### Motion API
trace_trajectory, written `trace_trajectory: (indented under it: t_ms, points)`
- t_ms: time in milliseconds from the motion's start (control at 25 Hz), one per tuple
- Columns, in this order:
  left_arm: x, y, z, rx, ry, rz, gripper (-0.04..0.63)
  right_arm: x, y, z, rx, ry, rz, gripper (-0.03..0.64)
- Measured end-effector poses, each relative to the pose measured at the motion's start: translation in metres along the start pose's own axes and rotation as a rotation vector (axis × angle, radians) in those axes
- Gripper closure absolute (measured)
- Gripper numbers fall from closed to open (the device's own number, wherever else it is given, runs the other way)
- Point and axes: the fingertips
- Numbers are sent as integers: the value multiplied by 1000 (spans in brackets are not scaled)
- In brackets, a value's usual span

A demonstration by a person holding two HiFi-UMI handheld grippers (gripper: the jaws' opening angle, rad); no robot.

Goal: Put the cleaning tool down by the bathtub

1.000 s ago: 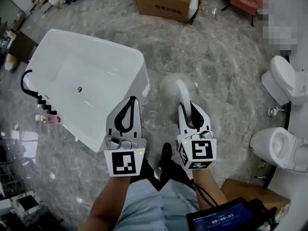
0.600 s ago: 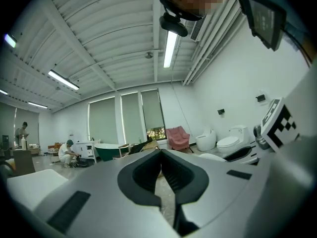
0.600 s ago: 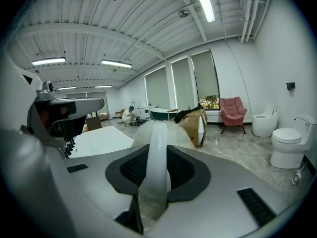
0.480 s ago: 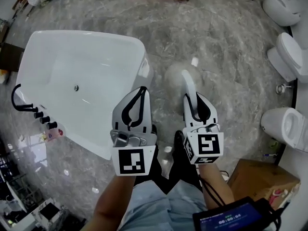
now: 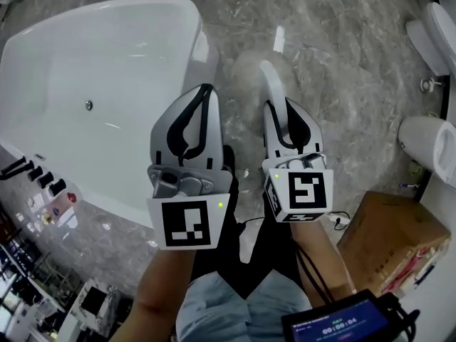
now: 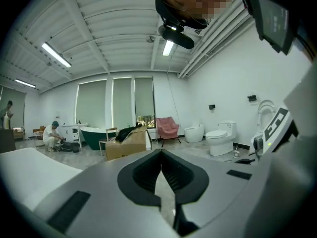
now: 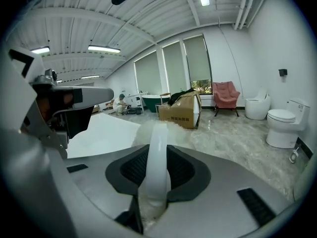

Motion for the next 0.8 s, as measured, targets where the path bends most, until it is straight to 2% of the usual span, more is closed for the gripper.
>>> trace_trajectory:
  t_ms: [240, 800]
  points:
    - [27, -2, -72, -14, 18, -17, 580, 48, -3, -66, 21, 18, 7, 511]
    - [67, -10, -211, -48, 64, -35, 580, 123, -31, -201, 75, 53, -66, 512]
Point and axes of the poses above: the fingertips, and each gripper's own axes: x forward along the fingers, y to its left, z out of its top, and after that the axes turned 12 degrees about z, right-handed
